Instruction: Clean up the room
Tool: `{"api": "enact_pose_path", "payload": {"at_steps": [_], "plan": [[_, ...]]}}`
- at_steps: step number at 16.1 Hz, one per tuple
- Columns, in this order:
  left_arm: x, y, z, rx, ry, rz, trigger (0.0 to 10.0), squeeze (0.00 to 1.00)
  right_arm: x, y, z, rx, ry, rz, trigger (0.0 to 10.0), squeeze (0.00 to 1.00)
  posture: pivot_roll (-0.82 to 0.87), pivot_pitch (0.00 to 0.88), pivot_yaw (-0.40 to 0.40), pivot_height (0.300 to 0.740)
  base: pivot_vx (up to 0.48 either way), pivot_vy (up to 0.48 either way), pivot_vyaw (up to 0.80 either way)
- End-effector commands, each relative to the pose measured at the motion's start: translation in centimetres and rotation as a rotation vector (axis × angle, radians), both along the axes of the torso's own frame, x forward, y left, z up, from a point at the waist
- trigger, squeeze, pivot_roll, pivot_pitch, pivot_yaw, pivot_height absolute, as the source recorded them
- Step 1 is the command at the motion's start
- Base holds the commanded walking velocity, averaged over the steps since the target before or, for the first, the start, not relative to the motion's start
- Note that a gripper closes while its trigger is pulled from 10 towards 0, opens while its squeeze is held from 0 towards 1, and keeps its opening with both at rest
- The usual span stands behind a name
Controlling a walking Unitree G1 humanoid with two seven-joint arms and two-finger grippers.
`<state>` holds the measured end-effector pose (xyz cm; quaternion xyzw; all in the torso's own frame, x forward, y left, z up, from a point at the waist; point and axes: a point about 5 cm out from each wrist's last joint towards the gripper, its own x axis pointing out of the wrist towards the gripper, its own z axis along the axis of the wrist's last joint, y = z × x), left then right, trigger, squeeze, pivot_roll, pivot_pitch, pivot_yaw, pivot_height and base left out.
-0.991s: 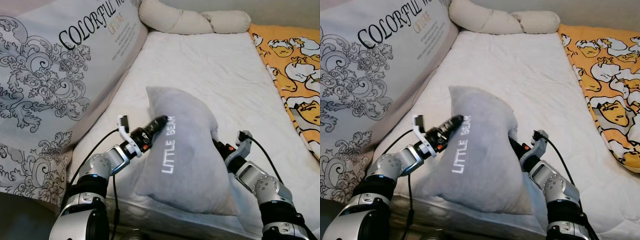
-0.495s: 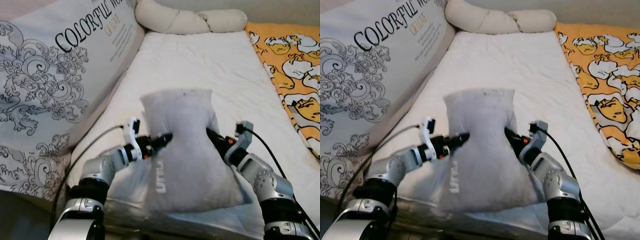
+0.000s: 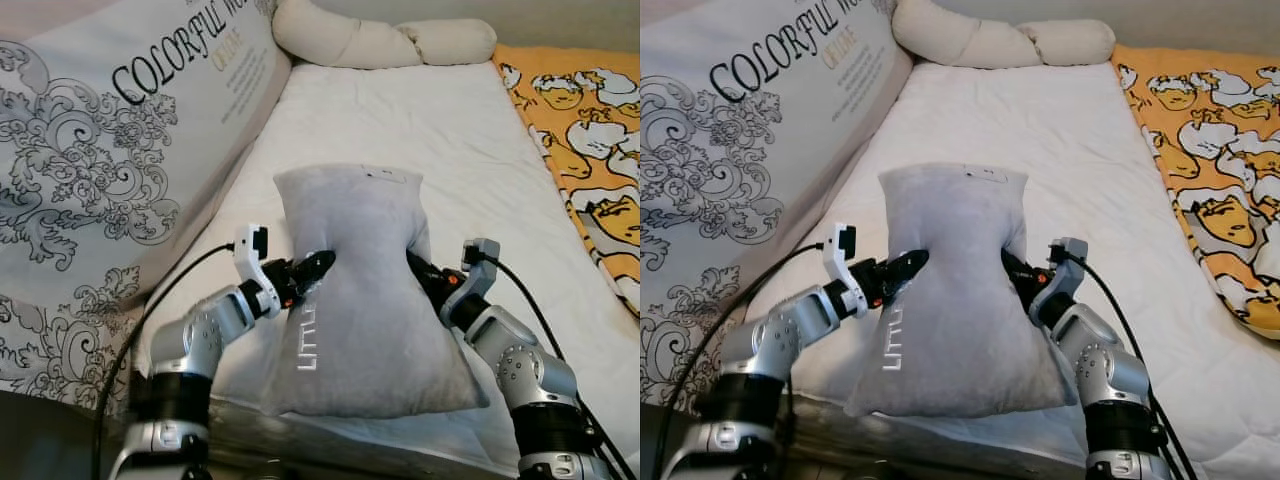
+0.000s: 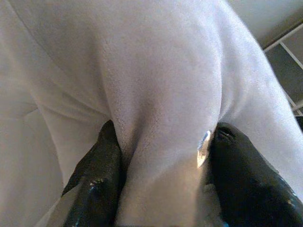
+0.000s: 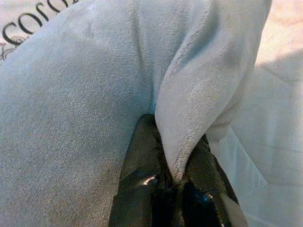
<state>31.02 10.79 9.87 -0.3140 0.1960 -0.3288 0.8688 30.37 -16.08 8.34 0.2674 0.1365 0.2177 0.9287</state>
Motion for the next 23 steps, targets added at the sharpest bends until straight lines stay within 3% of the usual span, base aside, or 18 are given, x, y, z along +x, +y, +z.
{"api": "enact_pose_path", "payload": {"at_steps": [1, 6, 8, 10, 11, 13, 15, 17, 18, 20, 23], "plan": [[-0.1, -0.4, 1.0, -0.027, -0.037, -0.004, 0.0, 0.0, 0.1, 1.1, 0.9, 0.024, -0.037, 0.029, 0.0, 0.0, 0.03, 0.0, 0.085, 0.74, 0.0, 0.0, 0.0], [-0.6, 1.4, 0.8, -0.016, 0.003, 0.147, 0.0, 0.0, -0.8, 1.4, 0.4, 0.052, -0.023, -0.005, 0.0, 0.0, 0.03, 0.0, 0.085, 0.74, 0.0, 0.0, 0.0], [-1.5, 1.8, 0.9, 0.066, -0.012, 0.151, 0.0, 0.0, -1.3, 1.1, 0.6, 0.075, -0.025, -0.042, 0.0, 0.0, 0.03, 0.0, 0.071, 0.74, 0.0, 0.0, 0.0], [-1.8, 2.0, 0.7, 0.088, 0.05, 0.162, 0.0, 0.0, -1.5, 1.1, 0.7, 0.078, -0.025, -0.049, 0.0, 0.0, 0.03, 0.0, 0.069, 0.74, 0.0, 0.0, 0.0], [-2.1, 1.9, 0.5, 0.159, 0.067, 0.141, 0.0, 0.0, -1.6, 1.1, 0.8, 0.07, -0.029, -0.052, 0.0, 0.0, 0.03, 0.0, 0.066, 0.74, 0.0, 0.0, 0.0], [-2.2, 2.0, 0.6, 0.183, 0.071, 0.151, 0.0, 0.0, -1.7, 1.0, 1.0, 0.07, -0.032, -0.068, 0.0, 0.0, 0.03, 0.0, 0.065, 0.74, 0.0, 0.0, 0.0], [-1.7, 2.8, 1.0, 0.271, -0.007, 0.22, 0.0, 0.0, -1.7, 0.6, 1.2, 0.066, -0.034, -0.113, 0.0, 0.0, 0.04, 0.0, 0.052, 0.74, 0.0, 0.0, 0.0], [-0.8, 3.7, 2.2, 0.389, -0.166, 0.262, 0.0, 0.0, -1.7, 0.4, 1.5, 0.011, -0.07, -0.143, 0.0, 0.0, 0.04, 0.0, 0.062, 0.74, 0.0, 0.0, 0.0], [-0.8, 3.4, 2.5, 0.411, -0.193, 0.244, 0.0, 0.0, -1.9, 0.4, 1.5, 0.017, -0.08, -0.153, 0.0, 0.0, 0.03, 0.0, 0.077, 0.74, 0.0, 0.0, 0.0], [-0.7, 2.3, 3.0, 0.362, -0.223, 0.225, 0.0, 0.0, -1.9, 0.2, 2.1, 0.009, -0.114, -0.22, 0.0, 0.0, 0.02, 0.0, 0.089, 0.74, 0.0, 0.0, 0.0], [-0.8, 2.1, 2.7, 0.415, -0.262, 0.211, 0.0, 0.0, -1.7, 0.0, 2.6, 0.003, -0.145, -0.257, 0.0, 0.0, 0.02, 0.0, 0.091, 0.74, 0.0, 0.0, 0.0]]}}
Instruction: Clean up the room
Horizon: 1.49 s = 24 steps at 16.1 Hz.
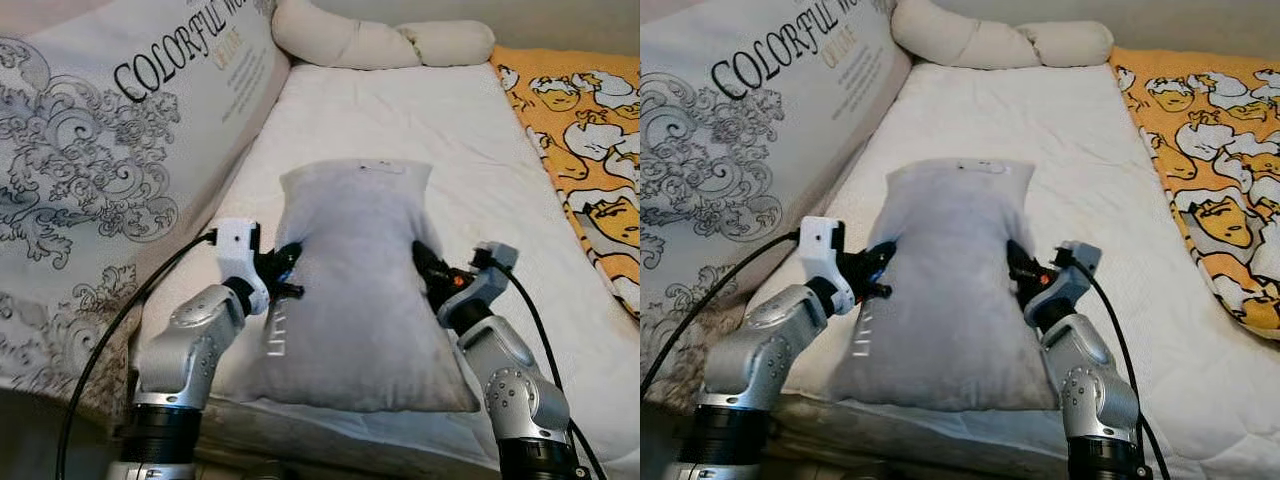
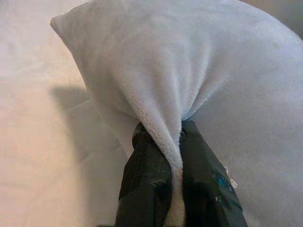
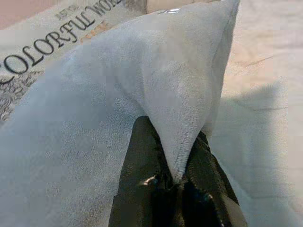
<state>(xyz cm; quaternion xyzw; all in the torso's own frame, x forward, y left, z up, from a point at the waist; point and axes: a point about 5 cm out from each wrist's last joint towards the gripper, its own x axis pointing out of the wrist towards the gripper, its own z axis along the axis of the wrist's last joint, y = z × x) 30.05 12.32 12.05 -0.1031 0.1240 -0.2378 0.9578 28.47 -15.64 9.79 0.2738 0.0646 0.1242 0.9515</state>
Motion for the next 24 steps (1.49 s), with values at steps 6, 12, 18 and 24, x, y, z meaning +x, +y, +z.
{"api": "enact_pose_path", "payload": {"at_steps": [6, 12, 18, 24], "plan": [[0.5, 0.9, 1.5, 0.152, -0.159, 0.075, 10.0, 0.0, 0.0, 0.6, 0.3, -0.122, -0.02, -0.039, 10.0, 0.0, 0.04, 0.0, 0.078, 0.74, 0.0, 0.0, 0.0], [0.7, 1.1, 1.5, 0.175, -0.183, 0.076, 10.0, 0.0, -0.5, 1.4, -0.7, -0.098, 0.015, -0.049, 10.0, 0.0, 0.04, 0.0, 0.076, 0.74, 0.0, 0.089, -0.48], [1.0, 1.2, 1.6, 0.194, -0.188, 0.079, 10.0, 0.0, -0.3, 1.2, -0.7, -0.097, 0.018, -0.084, 10.0, 0.0, 0.04, 0.0, 0.079, 0.74, 0.0, 0.351, 0.0], [1.3, 1.3, 1.8, 0.206, -0.193, 0.082, 10.0, 0.0, -0.2, 1.3, -0.7, -0.086, 0.021, -0.098, 10.0, 0.0, 0.05, 0.0, 0.087, 0.74, 0.0, 0.396, -0.23]]}}
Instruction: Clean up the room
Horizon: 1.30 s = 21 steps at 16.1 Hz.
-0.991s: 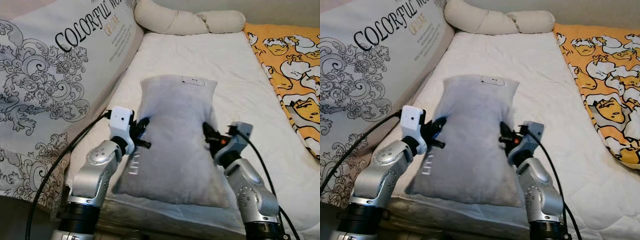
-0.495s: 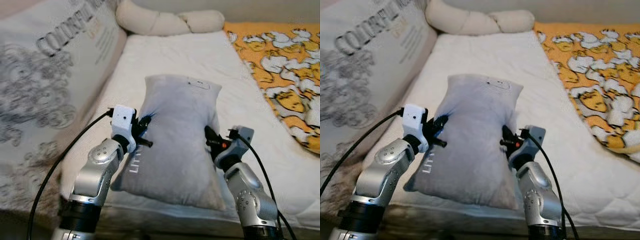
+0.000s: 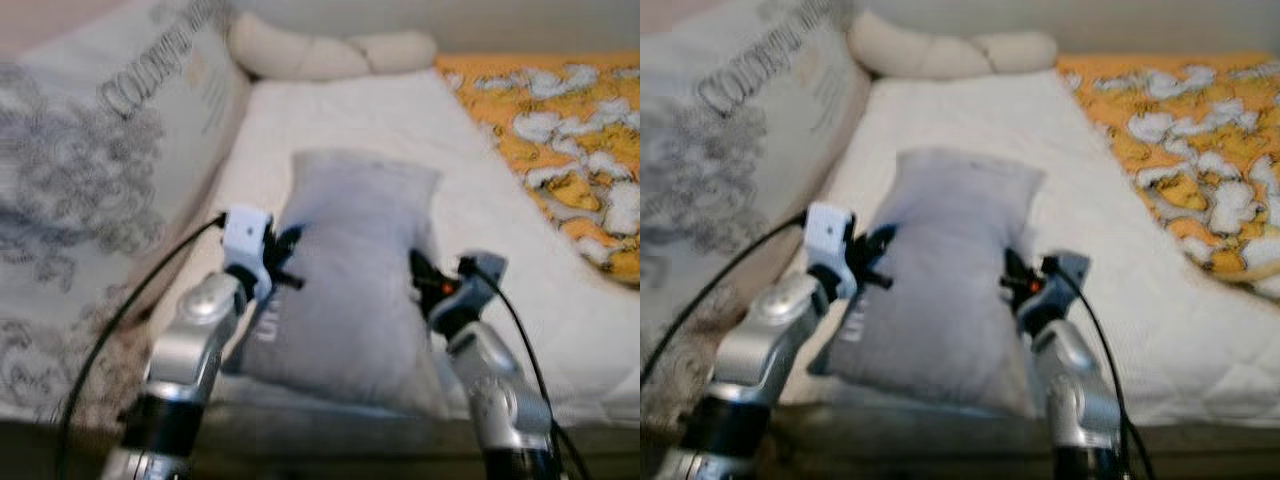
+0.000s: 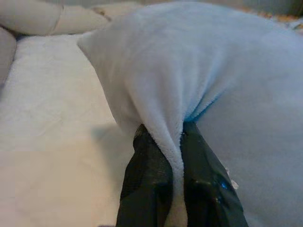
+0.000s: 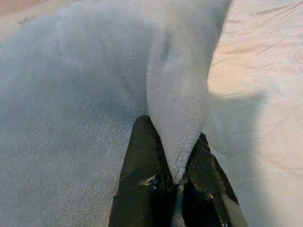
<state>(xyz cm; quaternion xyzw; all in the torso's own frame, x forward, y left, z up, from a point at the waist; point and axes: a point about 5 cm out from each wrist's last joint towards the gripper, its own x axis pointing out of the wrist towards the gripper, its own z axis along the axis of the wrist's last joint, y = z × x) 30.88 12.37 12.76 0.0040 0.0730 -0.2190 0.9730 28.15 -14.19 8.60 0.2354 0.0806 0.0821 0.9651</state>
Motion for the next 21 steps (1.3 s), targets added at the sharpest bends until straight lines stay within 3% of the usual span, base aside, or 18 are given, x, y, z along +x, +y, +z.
{"api": "enact_pose_path", "payload": {"at_steps": [1, 4, 8, 10, 21], "plan": [[0.5, 1.3, 1.1, 0.017, -0.051, 0.049, 10.0, 0.0, 0.2, -0.2, 0.5, 0.004, -0.024, -0.031, 10.0, 0.0, 0.05, 0.0, 0.085, 0.74, 0.0, 0.398, 0.0], [0.6, 1.3, 1.1, 0.02, -0.049, 0.052, 10.0, 0.0, 0.2, -0.1, 0.4, 0.002, -0.014, -0.037, 10.0, 0.0, 0.05, 0.0, 0.091, 0.74, 0.0, 0.371, 0.0], [0.5, 1.0, 1.1, 0.02, -0.051, 0.044, 10.0, 0.0, 0.4, -0.5, 0.4, -0.006, -0.014, -0.057, 10.0, 0.0, 0.05, 0.0, 0.091, 0.74, 0.0, 0.0, 0.0], [0.8, 1.6, 1.5, -0.004, -0.078, 0.071, 10.0, 0.0, 0.6, -0.2, 0.4, -0.015, -0.012, -0.049, 10.0, 0.0, 0.05, 0.0, 0.087, 0.74, 0.0, 0.0, 0.0], [1.1, 2.3, 1.7, 0.001, -0.094, 0.107, 10.0, 0.0, 0.8, 1.1, 0.4, -0.063, -0.033, 0.085, 10.0, 0.0, 0.06, 0.0, 0.078, 0.74, 0.305, 0.0, 0.15]]}}
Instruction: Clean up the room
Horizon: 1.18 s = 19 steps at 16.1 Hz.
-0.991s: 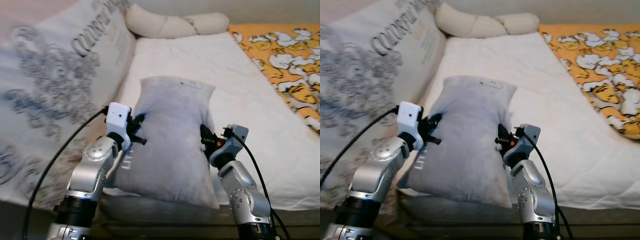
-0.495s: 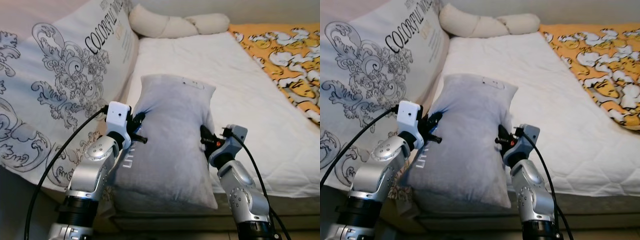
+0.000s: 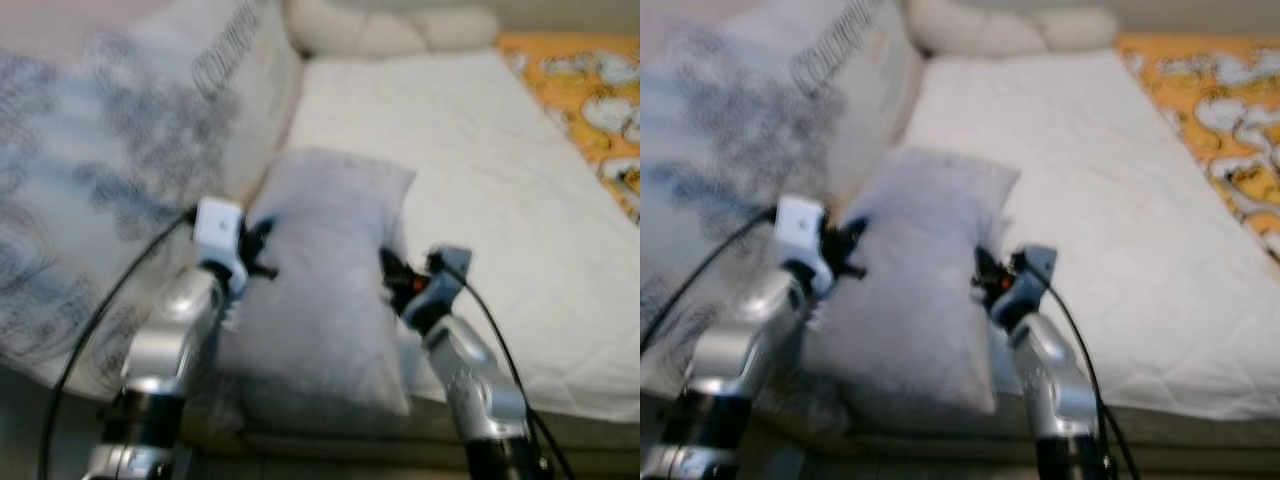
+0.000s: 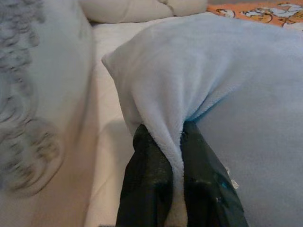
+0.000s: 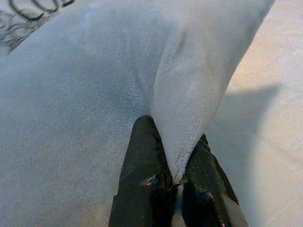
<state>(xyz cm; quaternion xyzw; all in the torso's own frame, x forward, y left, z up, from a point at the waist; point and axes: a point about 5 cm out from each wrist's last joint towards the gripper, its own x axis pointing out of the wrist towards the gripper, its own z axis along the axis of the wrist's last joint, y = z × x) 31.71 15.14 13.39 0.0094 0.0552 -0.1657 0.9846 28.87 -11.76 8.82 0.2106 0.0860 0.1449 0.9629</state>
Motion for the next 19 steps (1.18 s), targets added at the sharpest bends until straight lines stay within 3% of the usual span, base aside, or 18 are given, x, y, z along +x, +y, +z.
{"api": "enact_pose_path", "payload": {"at_steps": [1, 4, 10, 11, 13, 14, 16, 17, 19], "plan": [[0.3, -0.5, 1.1, -0.006, -0.056, 0.001, 10.0, 0.0, 0.1, -1.3, 0.2, -0.032, -0.015, -0.027, 10.0, 0.0, 0.06, 0.0, 0.077, 0.74, 0.33, 0.0, 0.0], [0.3, -0.3, 1.2, -0.007, -0.06, 0.01, 10.0, 0.0, 0.0, -1.1, 0.1, -0.048, -0.006, 0.036, 10.0, 0.0, 0.06, 0.0, 0.074, 0.74, 0.334, 0.0, 0.23], [0.5, 0.1, 1.3, 0.016, -0.066, 0.018, 10.0, 0.0, 0.0, -2.0, -0.7, 0.008, 0.053, 0.0, 10.0, 0.0, 0.06, 0.0, 0.07, 0.74, 0.223, 0.0, 0.13], [0.6, 0.0, 1.4, 0.044, -0.08, -0.004, 10.0, 0.0, 0.1, -2.5, -0.9, -0.022, 0.046, -0.036, 10.0, 0.95, 0.06, 0.0, 0.072, 0.74, 0.0, 0.0, 0.0], [0.7, -0.3, 1.4, 0.088, -0.099, -0.03, 10.0, 0.0, 0.1, -3.9, -1.9, -0.074, 0.086, -0.139, 10.0, 1.0, 0.05, 0.0, 0.077, 0.74, 0.0, 0.0, 0.0], [1.0, -0.6, 1.2, 0.157, -0.109, -0.06, 10.0, 0.0, 0.0, -4.7, -2.3, -0.066, 0.104, -0.202, 10.0, 1.0, 0.05, 0.0, 0.084, 0.74, 0.0, 0.0, 0.0], [1.9, -1.0, 1.1, 0.246, -0.132, -0.075, 10.0, 0.0, 0.0, -6.1, -2.7, -0.149, 0.111, -0.255, 10.0, 1.0, 0.04, 0.0, 0.096, 0.74, 0.0, 0.0, 0.0], [2.4, -1.2, 1.2, 0.279, -0.153, -0.077, 10.0, 0.0, 0.0, -6.6, -2.6, -0.131, 0.089, -0.245, 10.0, 1.0, 0.03, 0.0, 0.104, 0.74, 0.0, 0.0, 0.0], [3.2, -1.2, 1.4, 0.285, -0.175, -0.088, 10.0, 0.0, 0.0, -6.6, -0.8, -0.119, -0.058, -0.129, 10.0, 1.0, 0.02, 0.0, 0.114, 0.74, 0.0, 0.0, 0.0]]}}
